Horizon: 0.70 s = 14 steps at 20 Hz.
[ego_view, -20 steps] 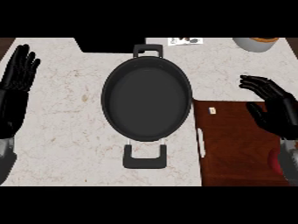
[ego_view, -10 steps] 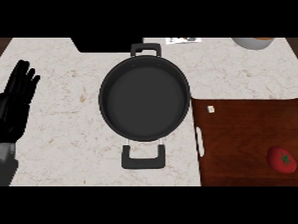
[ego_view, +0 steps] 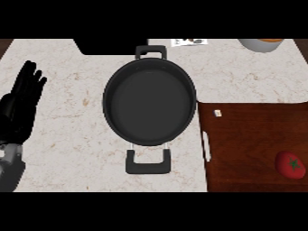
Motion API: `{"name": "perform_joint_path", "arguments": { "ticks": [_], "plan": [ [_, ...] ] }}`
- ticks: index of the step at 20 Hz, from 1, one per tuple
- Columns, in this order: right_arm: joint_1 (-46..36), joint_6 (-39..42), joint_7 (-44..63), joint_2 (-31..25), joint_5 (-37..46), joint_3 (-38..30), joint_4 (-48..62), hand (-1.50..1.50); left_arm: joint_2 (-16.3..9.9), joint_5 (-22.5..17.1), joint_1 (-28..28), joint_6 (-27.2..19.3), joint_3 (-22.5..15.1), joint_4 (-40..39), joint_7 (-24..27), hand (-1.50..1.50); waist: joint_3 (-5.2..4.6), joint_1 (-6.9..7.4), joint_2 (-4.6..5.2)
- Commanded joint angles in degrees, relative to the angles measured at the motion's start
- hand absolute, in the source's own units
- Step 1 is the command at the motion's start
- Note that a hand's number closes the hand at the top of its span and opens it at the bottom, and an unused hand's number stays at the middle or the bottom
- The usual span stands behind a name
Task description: Pick the tomato from the tray and place it in the pot
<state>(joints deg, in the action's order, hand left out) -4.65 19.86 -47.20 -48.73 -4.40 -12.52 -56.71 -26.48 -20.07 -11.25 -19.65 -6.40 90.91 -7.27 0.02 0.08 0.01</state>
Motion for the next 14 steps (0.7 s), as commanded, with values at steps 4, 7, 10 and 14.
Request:
{"name": "perform_joint_path", "arguments": {
  "ticks": [4,7,10,14],
  "plan": [
    [3.1,5.8,3.8,-9.4,10.5,9.5,-8.2,-1.5,1.2,1.1,-0.3,-0.8,-0.3,0.0,-0.5,0.0,-0.11,-0.08,-0.01],
    [2.2,5.8,13.2,-10.4,12.0,12.0,-16.3,-1.5,0.9,1.7,-1.5,-1.5,0.1,1.0,-2.3,0.0,-0.16,-0.33,-0.16],
    [2.6,5.1,18.4,-9.1,16.4,16.2,-19.9,-1.5,0.5,1.5,0.5,-0.7,0.0,3.9,-3.1,0.0,-0.1,0.32,-0.16],
    [6.8,7.6,26.0,-8.5,15.8,15.2,-29.0,-1.5,-0.7,1.0,1.5,0.6,3.3,4.6,-4.3,0.0,-0.08,-0.4,-0.24]
  ]
}}
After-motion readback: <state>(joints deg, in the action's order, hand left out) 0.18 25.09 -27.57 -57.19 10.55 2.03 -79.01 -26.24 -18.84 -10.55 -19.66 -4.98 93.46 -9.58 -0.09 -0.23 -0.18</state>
